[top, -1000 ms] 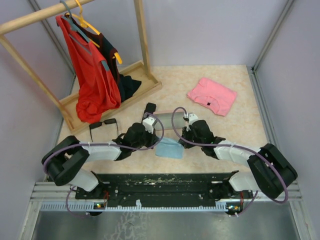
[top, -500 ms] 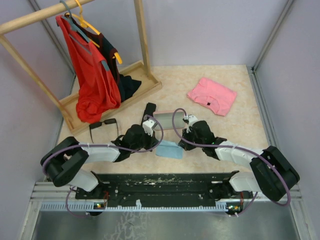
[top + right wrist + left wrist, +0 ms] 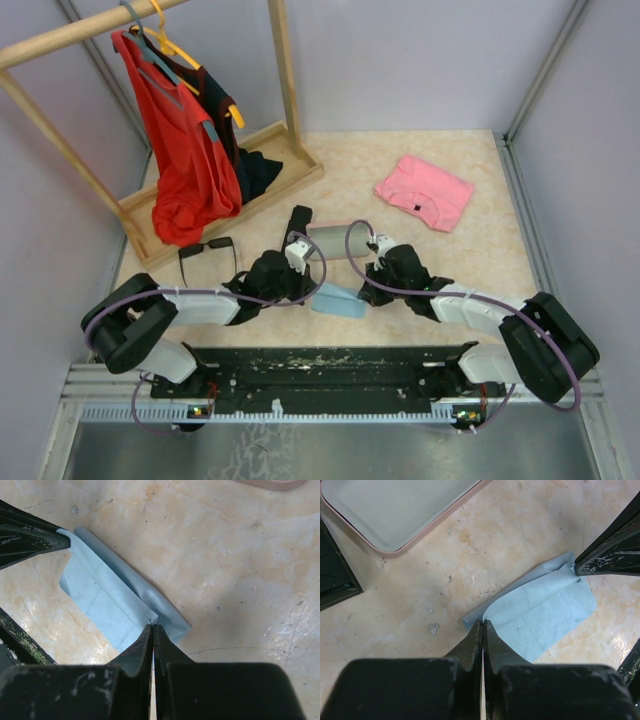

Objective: Organize the sunglasses
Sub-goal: Fold the glasses cleaning cloth at the center of the board.

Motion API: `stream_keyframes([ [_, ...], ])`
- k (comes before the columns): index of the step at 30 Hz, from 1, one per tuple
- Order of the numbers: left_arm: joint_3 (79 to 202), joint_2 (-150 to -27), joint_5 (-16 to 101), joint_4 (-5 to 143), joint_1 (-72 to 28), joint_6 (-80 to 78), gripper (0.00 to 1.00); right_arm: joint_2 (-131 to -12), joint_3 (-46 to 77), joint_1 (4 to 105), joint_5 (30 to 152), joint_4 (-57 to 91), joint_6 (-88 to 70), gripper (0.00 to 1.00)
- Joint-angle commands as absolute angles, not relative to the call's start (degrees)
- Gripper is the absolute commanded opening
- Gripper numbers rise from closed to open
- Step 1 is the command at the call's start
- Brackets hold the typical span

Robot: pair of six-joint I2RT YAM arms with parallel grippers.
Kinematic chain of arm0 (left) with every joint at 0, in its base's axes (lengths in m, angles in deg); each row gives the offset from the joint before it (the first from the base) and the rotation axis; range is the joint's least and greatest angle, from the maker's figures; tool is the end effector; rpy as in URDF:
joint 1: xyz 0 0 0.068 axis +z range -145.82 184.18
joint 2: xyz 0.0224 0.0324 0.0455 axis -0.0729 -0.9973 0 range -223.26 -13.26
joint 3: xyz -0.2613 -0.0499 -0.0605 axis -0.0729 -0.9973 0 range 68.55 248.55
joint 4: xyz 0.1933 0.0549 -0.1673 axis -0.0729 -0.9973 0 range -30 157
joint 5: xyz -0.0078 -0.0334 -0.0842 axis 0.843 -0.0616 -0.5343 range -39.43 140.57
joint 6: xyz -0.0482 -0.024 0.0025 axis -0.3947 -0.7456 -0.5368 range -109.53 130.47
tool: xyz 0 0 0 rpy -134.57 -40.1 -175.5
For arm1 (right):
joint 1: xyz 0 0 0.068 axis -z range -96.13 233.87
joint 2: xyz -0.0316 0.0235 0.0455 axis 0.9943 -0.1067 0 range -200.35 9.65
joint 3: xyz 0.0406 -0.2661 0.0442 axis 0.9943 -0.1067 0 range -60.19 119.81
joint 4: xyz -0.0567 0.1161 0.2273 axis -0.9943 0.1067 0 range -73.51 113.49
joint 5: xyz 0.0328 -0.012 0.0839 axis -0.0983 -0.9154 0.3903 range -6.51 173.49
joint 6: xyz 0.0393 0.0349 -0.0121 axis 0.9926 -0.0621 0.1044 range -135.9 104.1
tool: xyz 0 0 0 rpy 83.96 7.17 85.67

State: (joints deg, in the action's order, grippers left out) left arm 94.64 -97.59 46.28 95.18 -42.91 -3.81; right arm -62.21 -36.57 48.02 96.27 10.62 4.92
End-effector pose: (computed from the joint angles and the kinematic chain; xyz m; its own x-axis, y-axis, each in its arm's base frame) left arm 0.1811 -0.1985 0.1445 -0.5217 0.1998 -0.8294 0.6664 0.7025 -0.2499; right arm 0.1785 0.1388 0.1483 -0.7607 -0.1222 -0.6375 -0.4636 0.7896 0.4019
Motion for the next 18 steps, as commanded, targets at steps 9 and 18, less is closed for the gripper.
stream_keyframes([
  [9, 93.2, -98.0, 44.3, 96.5, -42.7, -5.3, 0.0, -60.8, -36.2, 47.5, 97.8, 10.0, 5.4, 0.11],
  [18, 91.7, -96.4, 43.5, 96.6, -42.7, -6.3, 0.07, -58.8, -36.4, 47.3, 100.3, 10.3, 5.2, 0.27],
])
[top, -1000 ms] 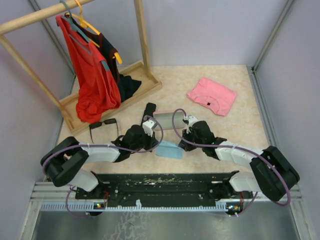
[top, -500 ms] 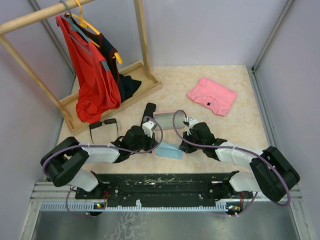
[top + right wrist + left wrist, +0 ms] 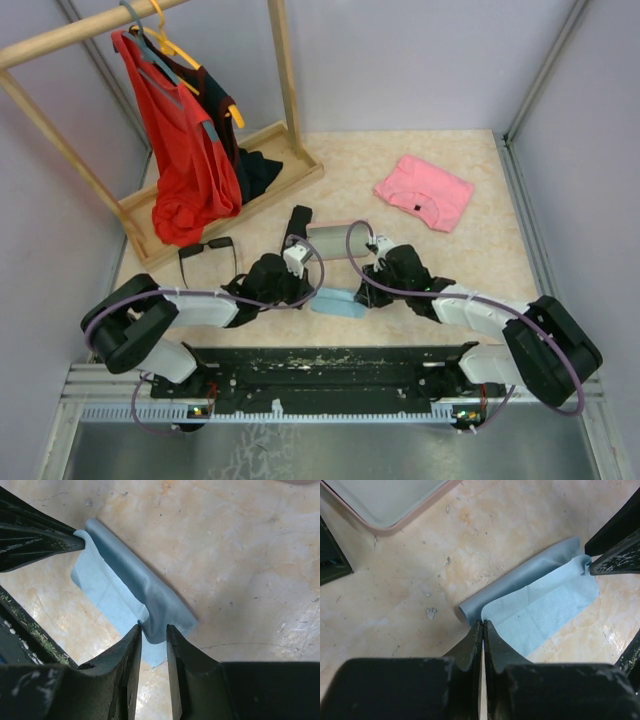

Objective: Organize the sunglasses
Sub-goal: Fold the glasses cleaning cloth at the center of the board.

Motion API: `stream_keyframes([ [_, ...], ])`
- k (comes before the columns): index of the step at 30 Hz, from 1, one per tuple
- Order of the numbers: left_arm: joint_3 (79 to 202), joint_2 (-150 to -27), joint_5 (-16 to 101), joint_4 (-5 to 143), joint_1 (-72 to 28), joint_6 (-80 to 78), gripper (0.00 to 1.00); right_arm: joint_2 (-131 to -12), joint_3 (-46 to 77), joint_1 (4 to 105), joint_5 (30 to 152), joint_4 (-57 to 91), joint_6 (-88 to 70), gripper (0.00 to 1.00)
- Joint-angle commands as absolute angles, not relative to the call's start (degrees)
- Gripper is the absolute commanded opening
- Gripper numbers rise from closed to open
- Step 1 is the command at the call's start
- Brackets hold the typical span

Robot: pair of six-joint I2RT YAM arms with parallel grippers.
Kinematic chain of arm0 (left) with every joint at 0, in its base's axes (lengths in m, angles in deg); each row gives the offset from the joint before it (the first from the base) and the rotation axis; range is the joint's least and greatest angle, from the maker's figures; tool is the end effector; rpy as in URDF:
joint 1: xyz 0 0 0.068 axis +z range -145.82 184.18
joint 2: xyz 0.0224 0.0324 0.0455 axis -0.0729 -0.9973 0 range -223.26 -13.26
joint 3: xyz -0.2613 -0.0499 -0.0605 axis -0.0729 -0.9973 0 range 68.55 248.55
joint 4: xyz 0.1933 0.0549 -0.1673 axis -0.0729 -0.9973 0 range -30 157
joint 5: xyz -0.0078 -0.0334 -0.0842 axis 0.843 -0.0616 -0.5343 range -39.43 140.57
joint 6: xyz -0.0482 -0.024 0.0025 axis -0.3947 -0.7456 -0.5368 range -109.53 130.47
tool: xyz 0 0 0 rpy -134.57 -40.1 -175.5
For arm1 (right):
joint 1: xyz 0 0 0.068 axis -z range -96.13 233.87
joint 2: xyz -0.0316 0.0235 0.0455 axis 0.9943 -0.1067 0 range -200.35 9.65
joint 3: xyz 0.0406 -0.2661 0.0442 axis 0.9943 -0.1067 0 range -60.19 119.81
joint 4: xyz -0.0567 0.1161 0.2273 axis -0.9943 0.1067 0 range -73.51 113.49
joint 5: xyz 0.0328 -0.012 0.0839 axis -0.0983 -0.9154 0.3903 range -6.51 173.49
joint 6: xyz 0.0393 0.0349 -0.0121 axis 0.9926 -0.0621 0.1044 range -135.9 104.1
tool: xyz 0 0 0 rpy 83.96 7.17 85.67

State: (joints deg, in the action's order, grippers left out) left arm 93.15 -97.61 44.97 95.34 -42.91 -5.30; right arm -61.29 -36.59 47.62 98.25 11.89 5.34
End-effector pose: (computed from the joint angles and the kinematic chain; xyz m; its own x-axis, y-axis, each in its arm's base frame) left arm 0.1764 -0.1946 0.1377 -0.5551 0.1998 -0.8074 0.6596 0.6971 -0.2810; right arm 0.1748 0.1395 0.1499 -0.7720 -0.1318 -0.6218 -0.4754 0.7691 0.4272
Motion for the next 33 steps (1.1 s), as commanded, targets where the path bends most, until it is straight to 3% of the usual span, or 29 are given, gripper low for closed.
stream_keyframes([
  [1, 91.4, -96.3, 43.2, 96.6, -42.6, -6.4, 0.08, -58.7, -36.4, 47.3, 100.5, 10.6, 5.1, 0.27],
  [8, 89.5, -94.8, 42.3, 96.5, -42.6, -7.6, 0.12, -58.2, -36.3, 47.3, 100.1, 12.5, 4.5, 0.25],
  [21, 86.0, -89.4, 41.4, 94.6, -42.6, -9.3, 0.18, -53.0, -35.4, 47.2, 99.8, 19.4, 3.7, 0.3],
  [27, 84.3, -80.9, 43.5, 90.4, -42.6, -10.8, 0.23, -45.5, -35.0, 47.2, 91.5, 23.8, 6.3, 0.32],
  [30, 83.5, -77.0, 47.0, 89.7, -42.7, -11.6, 0.3, -43.9, -35.0, 47.3, 86.3, 25.0, 10.3, 0.32],
  [31, 83.5, -76.7, 48.1, 90.2, -42.7, -11.7, 0.3, -43.9, -35.1, 47.3, 85.6, 24.8, 11.4, 0.32],
  [33, 84.5, -77.7, 48.5, 91.6, -42.7, -11.1, 0.2, -44.2, -35.2, 47.3, 83.8, 24.4, 14.1, 0.29],
])
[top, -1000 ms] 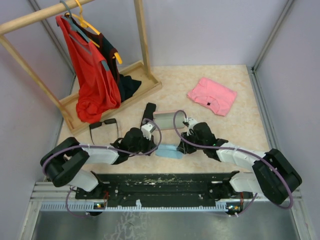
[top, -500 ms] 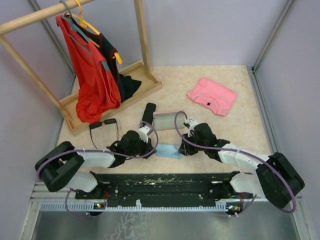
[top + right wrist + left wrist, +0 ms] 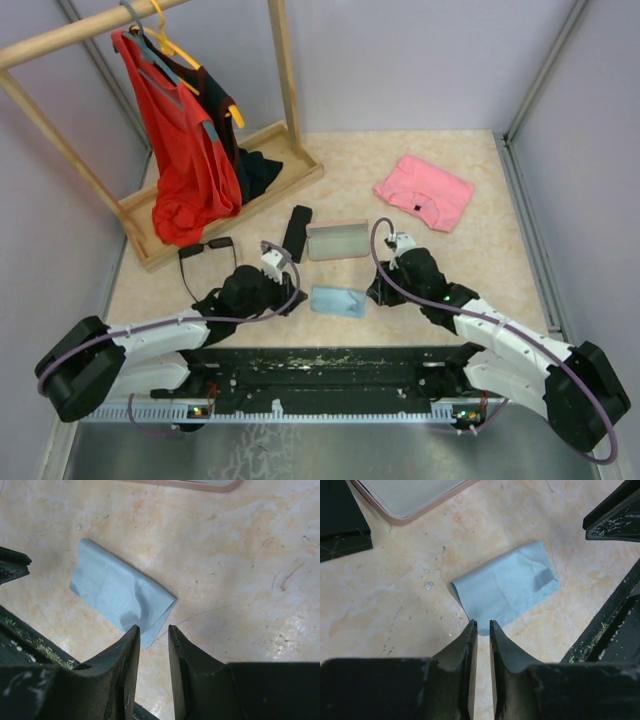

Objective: Organize the sunglasses
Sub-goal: Fold the glasses cleaning cloth at the center of the board.

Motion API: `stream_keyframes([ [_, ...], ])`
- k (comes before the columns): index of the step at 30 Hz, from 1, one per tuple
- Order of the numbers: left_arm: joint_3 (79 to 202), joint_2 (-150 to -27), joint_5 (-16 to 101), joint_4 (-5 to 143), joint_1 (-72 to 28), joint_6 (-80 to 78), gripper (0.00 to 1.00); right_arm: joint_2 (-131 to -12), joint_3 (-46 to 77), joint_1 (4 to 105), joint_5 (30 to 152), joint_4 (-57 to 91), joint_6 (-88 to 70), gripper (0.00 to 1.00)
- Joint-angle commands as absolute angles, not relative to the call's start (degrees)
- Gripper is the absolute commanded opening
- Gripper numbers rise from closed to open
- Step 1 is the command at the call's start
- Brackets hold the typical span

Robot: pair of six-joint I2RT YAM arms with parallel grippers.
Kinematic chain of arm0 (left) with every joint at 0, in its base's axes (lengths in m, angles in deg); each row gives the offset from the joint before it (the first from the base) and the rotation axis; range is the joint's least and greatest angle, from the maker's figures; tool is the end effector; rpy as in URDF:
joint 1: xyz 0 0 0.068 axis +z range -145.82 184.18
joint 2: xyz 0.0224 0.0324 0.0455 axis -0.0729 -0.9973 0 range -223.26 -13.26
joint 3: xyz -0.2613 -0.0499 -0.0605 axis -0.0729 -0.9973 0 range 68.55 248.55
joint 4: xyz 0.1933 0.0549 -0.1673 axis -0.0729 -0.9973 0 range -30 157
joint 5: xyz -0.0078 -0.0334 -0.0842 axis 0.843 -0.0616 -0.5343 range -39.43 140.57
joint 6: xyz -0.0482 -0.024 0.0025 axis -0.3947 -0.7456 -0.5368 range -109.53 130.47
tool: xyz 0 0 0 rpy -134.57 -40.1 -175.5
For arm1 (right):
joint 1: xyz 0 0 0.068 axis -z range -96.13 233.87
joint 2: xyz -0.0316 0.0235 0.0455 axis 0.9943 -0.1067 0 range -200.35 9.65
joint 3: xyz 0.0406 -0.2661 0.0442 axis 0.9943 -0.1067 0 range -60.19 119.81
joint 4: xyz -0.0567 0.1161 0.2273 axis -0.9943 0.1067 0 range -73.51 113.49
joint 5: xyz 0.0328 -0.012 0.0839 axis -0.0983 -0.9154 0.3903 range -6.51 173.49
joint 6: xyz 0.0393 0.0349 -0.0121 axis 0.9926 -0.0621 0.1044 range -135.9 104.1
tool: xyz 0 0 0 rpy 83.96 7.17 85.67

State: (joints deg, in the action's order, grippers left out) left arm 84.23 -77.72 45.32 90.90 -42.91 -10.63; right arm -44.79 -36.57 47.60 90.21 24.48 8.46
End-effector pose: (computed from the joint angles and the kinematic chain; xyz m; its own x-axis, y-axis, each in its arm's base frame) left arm 0.1421 -0.1574 0.1608 -0.5503 0.0654 -0.8324 0.6300 0.6867 -0.3626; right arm 0.1529 0.1174 0.1857 -0.7330 -0.0300 -0.6795 -0.3939 0.8332 0.3881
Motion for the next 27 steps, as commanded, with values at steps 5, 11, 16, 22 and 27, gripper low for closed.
stream_keyframes([
  [5, 92.0, -86.3, 42.7, 91.7, -42.7, -10.3, 0.0, -46.3, -35.4, 47.3, 84.6, 22.4, 21.0, 0.26],
  [11, 94.8, -95.6, 38.4, 97.2, -42.7, -10.4, 0.0, -49.6, -35.4, 46.9, 88.8, 20.6, 24.9, 0.22],
  [16, 95.0, -100.2, 37.1, 98.7, -42.6, -10.6, 0.0, -50.5, -36.1, 45.2, 88.6, 17.5, 27.6, 0.21],
  [22, 94.4, -103.9, 36.7, 100.1, -42.6, -11.5, 0.0, -54.1, -35.5, 44.4, 88.5, 11.7, 29.6, 0.07],
  [27, 93.7, -104.7, 37.9, 100.1, -42.7, -12.7, 0.0, -58.4, -34.8, 43.9, 87.9, 6.2, 31.0, 0.0],
])
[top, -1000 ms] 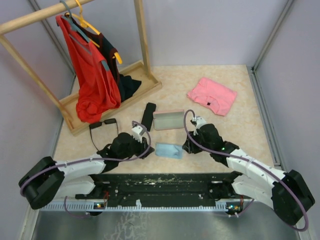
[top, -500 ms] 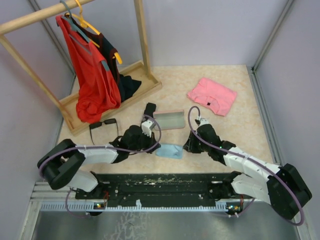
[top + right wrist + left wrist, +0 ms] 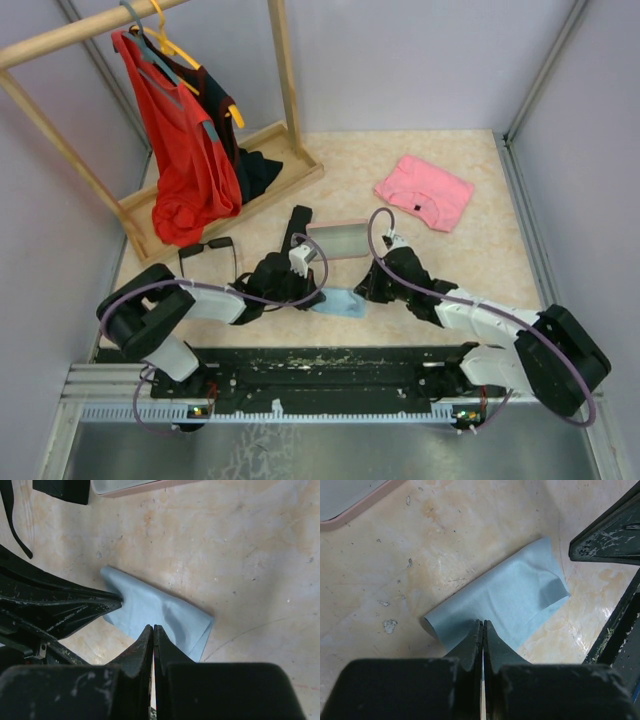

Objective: Organize the sunglasses
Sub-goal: Fold the glasses cleaning cloth at the center of the board.

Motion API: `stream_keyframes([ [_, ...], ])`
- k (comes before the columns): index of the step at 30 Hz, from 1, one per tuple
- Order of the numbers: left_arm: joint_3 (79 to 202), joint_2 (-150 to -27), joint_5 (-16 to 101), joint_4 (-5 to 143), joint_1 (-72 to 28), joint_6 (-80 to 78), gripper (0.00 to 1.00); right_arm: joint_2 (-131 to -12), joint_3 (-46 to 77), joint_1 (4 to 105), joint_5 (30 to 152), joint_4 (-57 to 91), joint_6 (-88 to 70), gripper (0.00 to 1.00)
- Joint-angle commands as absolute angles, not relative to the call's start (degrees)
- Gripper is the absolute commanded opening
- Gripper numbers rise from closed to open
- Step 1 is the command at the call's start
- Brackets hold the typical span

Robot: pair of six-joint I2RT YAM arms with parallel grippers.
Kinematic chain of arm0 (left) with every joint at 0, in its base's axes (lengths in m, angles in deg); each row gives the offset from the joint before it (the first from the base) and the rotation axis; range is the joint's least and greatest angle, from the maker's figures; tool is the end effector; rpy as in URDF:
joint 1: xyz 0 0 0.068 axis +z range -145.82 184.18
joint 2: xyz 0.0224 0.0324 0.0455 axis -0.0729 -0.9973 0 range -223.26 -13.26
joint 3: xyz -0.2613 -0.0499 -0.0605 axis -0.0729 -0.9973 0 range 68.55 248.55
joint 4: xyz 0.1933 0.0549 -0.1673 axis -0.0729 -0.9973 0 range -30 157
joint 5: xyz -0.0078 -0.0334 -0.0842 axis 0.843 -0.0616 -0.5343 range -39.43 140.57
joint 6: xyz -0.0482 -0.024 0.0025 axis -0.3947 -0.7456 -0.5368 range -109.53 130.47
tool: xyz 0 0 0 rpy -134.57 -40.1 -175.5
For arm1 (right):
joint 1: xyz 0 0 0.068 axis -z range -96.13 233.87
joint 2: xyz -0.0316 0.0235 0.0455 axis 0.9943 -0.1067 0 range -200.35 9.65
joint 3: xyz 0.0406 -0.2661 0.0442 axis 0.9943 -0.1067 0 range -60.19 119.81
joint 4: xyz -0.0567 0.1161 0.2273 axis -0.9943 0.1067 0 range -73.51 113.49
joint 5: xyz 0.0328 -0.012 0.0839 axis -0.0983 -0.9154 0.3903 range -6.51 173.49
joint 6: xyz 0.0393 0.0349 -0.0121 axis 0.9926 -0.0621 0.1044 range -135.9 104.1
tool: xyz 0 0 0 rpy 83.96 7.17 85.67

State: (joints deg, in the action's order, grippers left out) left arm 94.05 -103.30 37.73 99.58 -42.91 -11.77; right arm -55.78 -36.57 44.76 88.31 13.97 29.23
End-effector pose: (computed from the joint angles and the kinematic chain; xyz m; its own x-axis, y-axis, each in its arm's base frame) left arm 0.1794 -0.2044 0.1244 -0.6526 0.1599 -0.7406 0.6433 0.6333 -0.4301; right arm 0.1668 0.1395 0.1656 -0.8280 0.2369 -0.5083 -0.1310 0.7997 0.5860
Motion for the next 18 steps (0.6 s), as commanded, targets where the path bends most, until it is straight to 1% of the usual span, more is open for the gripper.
stream_keyframes([
  [1, 93.7, -104.8, 38.3, 100.0, -42.7, -12.7, 0.0, -59.4, -34.4, 43.7, 87.8, 5.5, 31.0, 0.0],
  [8, 93.2, -104.8, 41.0, 98.4, -42.7, -13.5, 0.0, -65.6, -33.7, 42.2, 86.8, 2.9, 31.7, 0.0],
  [18, 93.1, -105.1, 42.2, 97.1, -42.7, -13.6, 0.0, -65.9, -35.3, 40.6, 81.8, 10.1, 31.2, 0.0],
])
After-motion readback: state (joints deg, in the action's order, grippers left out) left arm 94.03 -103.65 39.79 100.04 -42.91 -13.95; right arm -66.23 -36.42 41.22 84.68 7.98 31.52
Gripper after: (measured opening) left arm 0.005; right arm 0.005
